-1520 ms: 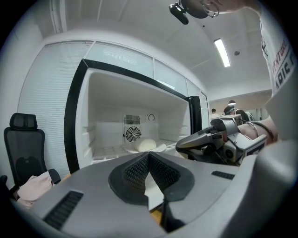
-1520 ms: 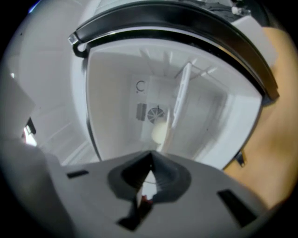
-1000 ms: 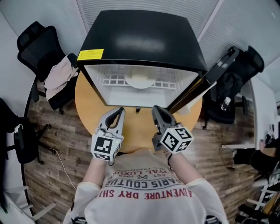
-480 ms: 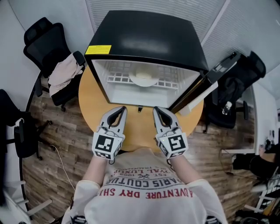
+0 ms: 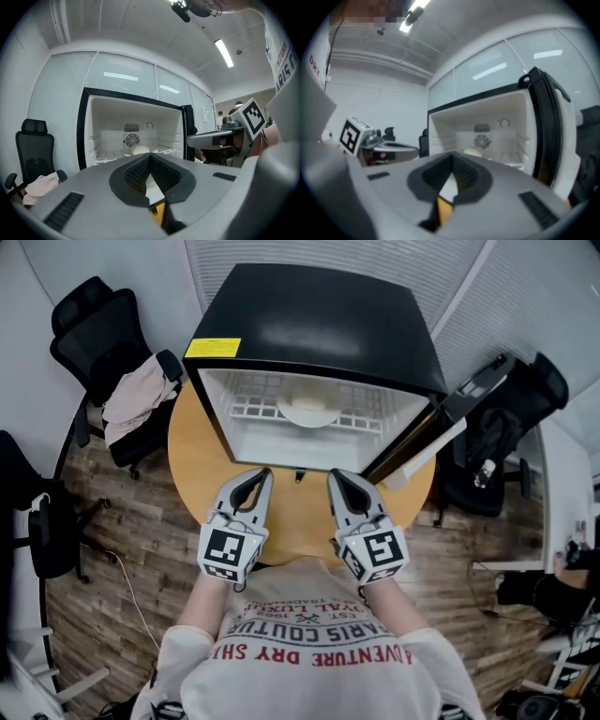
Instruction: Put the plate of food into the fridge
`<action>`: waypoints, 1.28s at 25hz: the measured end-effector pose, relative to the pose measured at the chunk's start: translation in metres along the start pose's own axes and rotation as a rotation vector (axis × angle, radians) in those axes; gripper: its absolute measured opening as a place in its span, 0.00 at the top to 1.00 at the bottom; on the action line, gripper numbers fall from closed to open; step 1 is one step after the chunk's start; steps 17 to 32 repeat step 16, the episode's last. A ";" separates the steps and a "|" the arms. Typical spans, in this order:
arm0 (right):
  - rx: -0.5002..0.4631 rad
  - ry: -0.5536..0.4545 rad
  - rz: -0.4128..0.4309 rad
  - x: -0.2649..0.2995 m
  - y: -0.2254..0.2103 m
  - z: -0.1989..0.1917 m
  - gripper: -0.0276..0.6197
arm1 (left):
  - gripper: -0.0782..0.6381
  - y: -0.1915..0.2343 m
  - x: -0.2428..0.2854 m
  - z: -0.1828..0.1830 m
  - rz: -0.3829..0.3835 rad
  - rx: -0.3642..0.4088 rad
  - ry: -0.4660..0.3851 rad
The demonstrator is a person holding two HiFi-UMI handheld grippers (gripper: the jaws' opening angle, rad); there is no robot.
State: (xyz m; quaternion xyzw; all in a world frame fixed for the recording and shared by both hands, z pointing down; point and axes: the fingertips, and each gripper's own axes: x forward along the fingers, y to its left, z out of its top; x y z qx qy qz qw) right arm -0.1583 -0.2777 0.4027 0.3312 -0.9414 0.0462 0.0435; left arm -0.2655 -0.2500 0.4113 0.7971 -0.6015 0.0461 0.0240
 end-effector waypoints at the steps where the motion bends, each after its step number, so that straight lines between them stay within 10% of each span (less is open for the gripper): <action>1: -0.001 0.000 0.000 0.000 0.001 0.001 0.91 | 0.85 0.001 0.000 0.000 0.001 0.000 -0.001; 32: 0.005 0.025 -0.011 0.005 0.001 -0.006 0.91 | 0.85 0.005 0.005 0.008 -0.026 0.020 -0.004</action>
